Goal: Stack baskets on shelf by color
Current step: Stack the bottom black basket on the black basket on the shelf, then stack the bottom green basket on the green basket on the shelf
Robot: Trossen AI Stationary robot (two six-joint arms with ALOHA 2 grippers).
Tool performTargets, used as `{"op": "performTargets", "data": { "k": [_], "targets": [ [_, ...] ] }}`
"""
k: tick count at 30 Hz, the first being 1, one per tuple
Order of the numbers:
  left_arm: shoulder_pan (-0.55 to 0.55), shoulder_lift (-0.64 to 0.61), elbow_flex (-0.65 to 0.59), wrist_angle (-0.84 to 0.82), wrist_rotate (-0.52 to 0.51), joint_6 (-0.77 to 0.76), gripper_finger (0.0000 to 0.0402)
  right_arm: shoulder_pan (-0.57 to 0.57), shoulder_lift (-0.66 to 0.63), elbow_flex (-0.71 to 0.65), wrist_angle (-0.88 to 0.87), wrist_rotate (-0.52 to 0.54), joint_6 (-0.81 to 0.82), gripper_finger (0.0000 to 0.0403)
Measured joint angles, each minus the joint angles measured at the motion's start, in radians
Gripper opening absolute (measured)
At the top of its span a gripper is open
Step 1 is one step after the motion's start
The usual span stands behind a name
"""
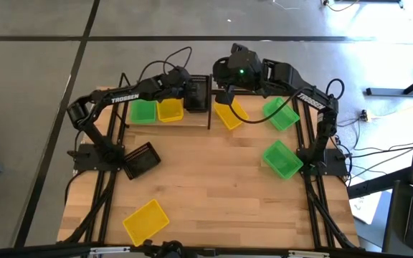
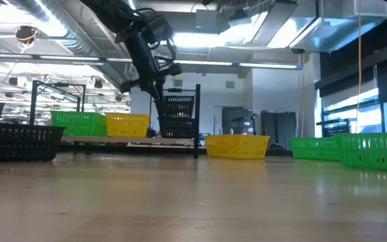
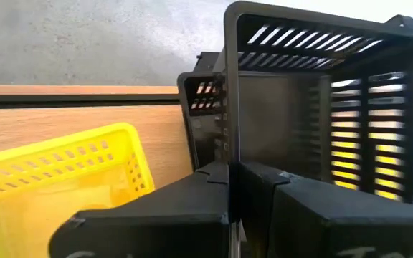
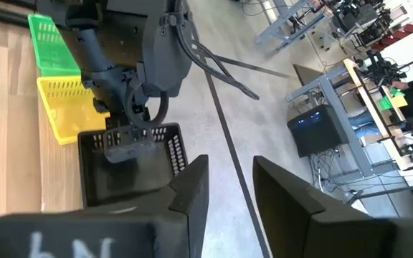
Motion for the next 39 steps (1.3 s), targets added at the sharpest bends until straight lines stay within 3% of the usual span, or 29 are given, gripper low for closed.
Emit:
{"op": "performTargets", "data": {
  "k": [9,19,24,30,33,39],
  "targets": [
    [0.0,0.0,0.0,-0.019,0.034,0.101,0.0018,-0.002,0.0,0.0,0.0,0.0,-0.04,0.0112],
    [0.0,0.0,0.0,-0.036,0.035,0.046,0.0068,-0.002,0.001,0.0,0.0,0.0,-0.042,0.0112],
    [0.0,-0.023,0.001,-0.032,0.053,0.061,0.0073,-0.002,0.001,0.0,0.0,0.0,-0.042,0.0112],
    [-0.005,-0.117,0.001,-0.029,0.054,0.281,0.007,-0.019,-0.025,-0.002,-0.015,-0.005,-0.038,0.0112],
    [-0.032,-0.184,0.002,-0.047,0.057,0.371,0.007,-0.043,-0.061,-0.001,-0.05,-0.085,-0.002,0.0112],
    [-0.145,-0.329,0.003,-0.136,0.058,0.579,0.007,-0.114,-0.106,0.0,-0.193,-0.359,0.052,0.0112]
  ]
}}
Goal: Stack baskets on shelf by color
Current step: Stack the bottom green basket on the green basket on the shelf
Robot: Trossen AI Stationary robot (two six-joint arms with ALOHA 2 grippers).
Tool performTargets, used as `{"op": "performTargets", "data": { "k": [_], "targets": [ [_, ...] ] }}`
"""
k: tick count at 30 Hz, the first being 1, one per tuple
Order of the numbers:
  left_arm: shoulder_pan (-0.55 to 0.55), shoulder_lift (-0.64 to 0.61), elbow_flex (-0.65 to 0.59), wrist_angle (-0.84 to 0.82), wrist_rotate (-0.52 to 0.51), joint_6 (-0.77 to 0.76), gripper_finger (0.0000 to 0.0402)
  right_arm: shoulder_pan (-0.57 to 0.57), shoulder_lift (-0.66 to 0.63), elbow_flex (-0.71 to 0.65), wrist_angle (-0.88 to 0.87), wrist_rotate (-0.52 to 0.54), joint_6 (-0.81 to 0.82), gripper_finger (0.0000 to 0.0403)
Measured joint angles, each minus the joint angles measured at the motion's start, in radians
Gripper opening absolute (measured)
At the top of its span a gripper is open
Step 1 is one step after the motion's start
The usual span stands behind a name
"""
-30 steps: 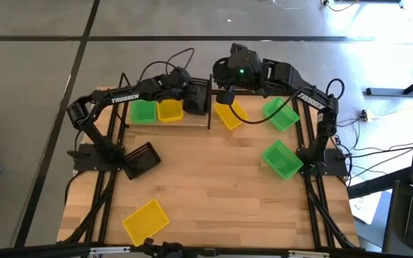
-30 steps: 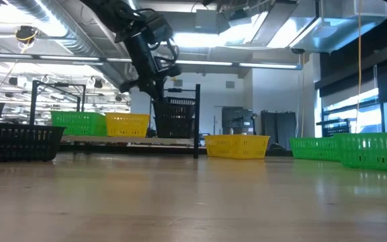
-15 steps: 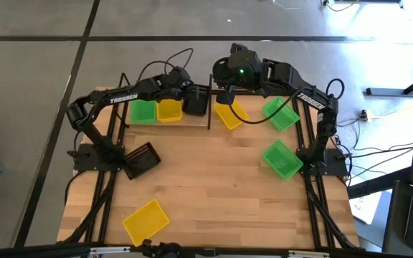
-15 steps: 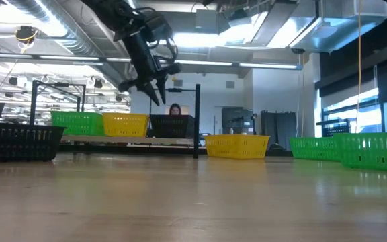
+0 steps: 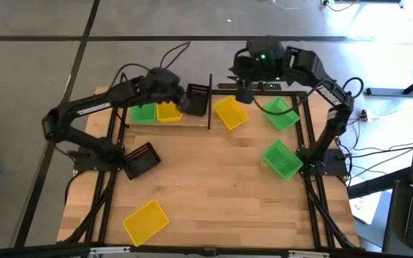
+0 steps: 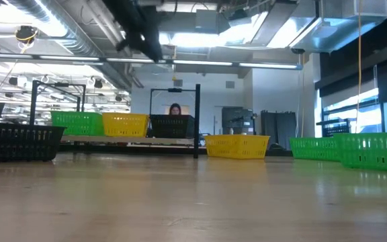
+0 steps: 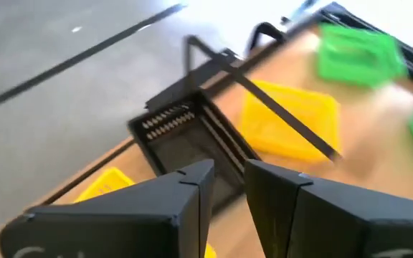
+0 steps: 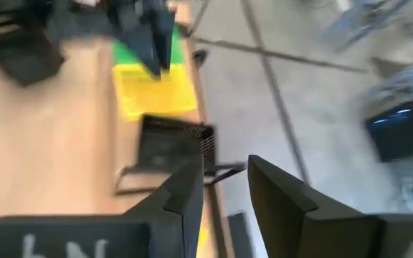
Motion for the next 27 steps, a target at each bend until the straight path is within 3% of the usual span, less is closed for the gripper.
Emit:
{"op": "performTargets", "data": {
  "k": [4,12,15,21,27],
  "targets": [
    [-0.088,-0.07,0.0,-0.128,0.0,0.008,0.007,-0.022,0.0,-0.006,-0.117,-0.098,-0.036,0.0112],
    [-0.232,-0.129,0.0,-0.395,0.046,-0.157,0.007,-0.024,0.0,-0.131,-0.286,-0.389,-0.063,0.0112],
    [-0.283,-0.128,-0.001,-0.479,0.075,-0.192,0.007,-0.007,0.0,-0.217,-0.287,-0.393,-0.003,0.0112],
    [-0.354,-0.128,-0.001,-0.594,0.241,-0.21,0.007,0.043,0.0,-0.359,-0.296,-0.394,0.108,0.0112],
    [-0.401,-0.158,-0.001,-0.64,0.216,-0.219,0.007,0.103,-0.002,-0.489,-0.348,-0.398,0.349,0.0112]
  ]
}}
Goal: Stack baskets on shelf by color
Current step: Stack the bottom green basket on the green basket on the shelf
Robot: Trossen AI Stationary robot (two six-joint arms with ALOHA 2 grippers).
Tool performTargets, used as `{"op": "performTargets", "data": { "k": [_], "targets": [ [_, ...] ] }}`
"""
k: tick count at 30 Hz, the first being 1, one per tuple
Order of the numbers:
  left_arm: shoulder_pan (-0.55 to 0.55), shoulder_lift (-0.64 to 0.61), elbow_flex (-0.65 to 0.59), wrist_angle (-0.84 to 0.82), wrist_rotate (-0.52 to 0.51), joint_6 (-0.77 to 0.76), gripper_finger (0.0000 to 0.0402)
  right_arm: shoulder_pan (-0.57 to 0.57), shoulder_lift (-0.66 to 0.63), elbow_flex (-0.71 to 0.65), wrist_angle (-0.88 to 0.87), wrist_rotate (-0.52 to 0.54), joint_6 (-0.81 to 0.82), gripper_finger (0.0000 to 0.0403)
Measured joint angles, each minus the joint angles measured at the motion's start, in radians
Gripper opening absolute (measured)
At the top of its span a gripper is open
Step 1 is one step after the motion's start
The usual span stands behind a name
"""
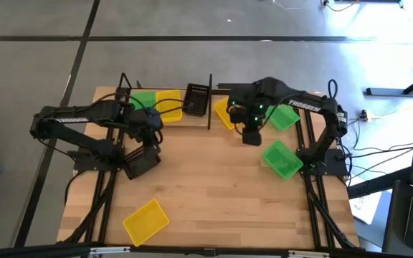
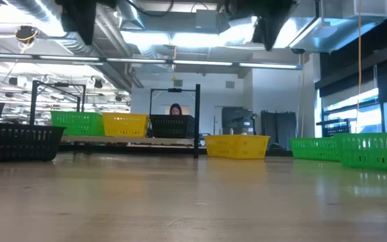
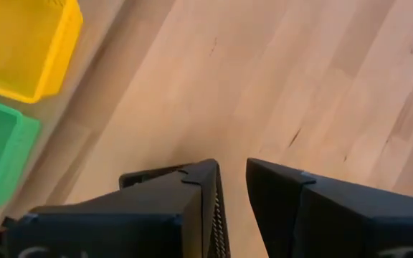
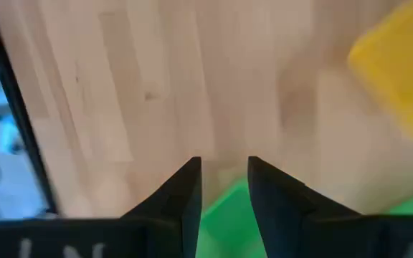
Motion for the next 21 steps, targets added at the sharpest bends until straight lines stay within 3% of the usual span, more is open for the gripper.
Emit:
{"op": "performTargets", "data": {
  "k": [4,7,14,21],
  "targets": [
    [-0.017,-0.023,-0.001,-0.006,-0.033,0.0,0.007,0.035,-0.006,-0.107,0.0,-0.03,0.325,0.0112],
    [-0.026,-0.052,-0.001,-0.014,-0.051,0.0,0.007,0.069,-0.006,-0.188,0.002,-0.013,0.474,0.0112],
    [-0.045,-0.11,0.0,-0.017,-0.11,0.0,0.007,0.122,-0.007,-0.37,0.0,0.034,0.691,0.0112],
    [-0.047,-0.147,-0.001,-0.008,-0.137,0.0,0.007,0.147,-0.007,-0.529,0.018,0.066,0.765,0.0112]
  ]
}}
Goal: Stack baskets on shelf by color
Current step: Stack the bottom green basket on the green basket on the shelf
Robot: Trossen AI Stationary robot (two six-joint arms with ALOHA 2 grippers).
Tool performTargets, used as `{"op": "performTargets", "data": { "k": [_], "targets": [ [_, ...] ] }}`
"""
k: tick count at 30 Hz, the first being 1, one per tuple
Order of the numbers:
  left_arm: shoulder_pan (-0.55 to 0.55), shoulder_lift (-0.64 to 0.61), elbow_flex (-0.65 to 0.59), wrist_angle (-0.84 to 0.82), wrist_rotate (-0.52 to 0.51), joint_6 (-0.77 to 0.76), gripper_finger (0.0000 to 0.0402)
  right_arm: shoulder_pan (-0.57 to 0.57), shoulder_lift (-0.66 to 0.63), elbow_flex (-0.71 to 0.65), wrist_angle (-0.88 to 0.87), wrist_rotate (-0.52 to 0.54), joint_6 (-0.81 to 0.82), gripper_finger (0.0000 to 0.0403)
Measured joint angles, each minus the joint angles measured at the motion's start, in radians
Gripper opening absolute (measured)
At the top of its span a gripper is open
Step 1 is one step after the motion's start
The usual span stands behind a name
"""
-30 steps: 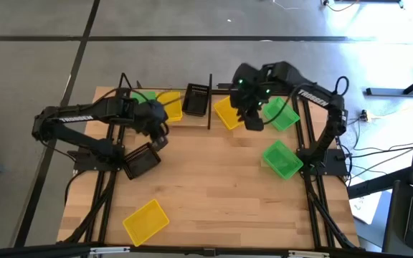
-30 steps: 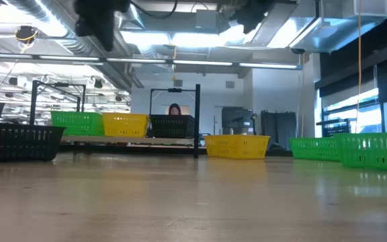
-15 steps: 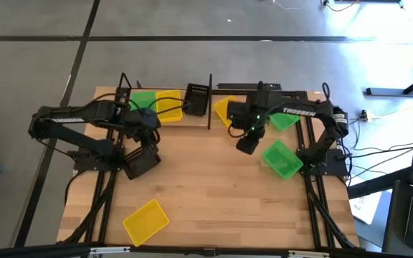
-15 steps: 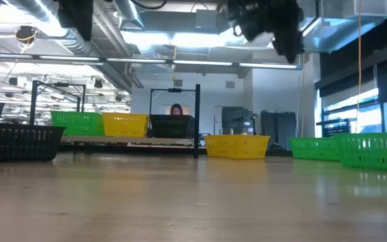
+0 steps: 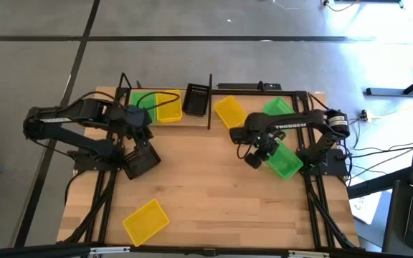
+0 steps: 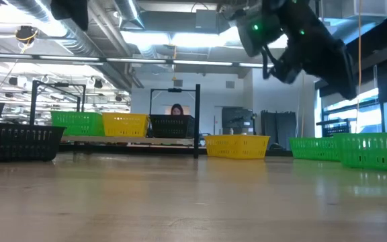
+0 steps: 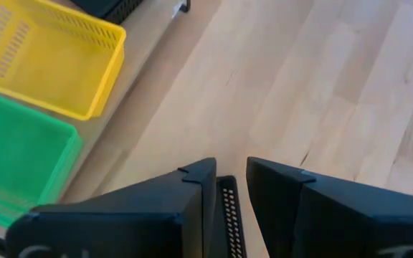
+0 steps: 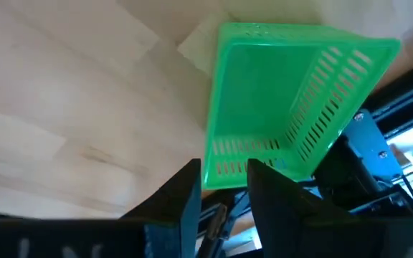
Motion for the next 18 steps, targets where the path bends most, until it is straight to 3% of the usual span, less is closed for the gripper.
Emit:
{"op": "performTargets", "data": {
  "k": [18],
  "targets": [
    [0.001,-0.004,0.001,0.052,0.0,-0.024,0.007,0.008,0.0,-0.22,0.274,0.021,-0.033,0.0112]
  ]
}}
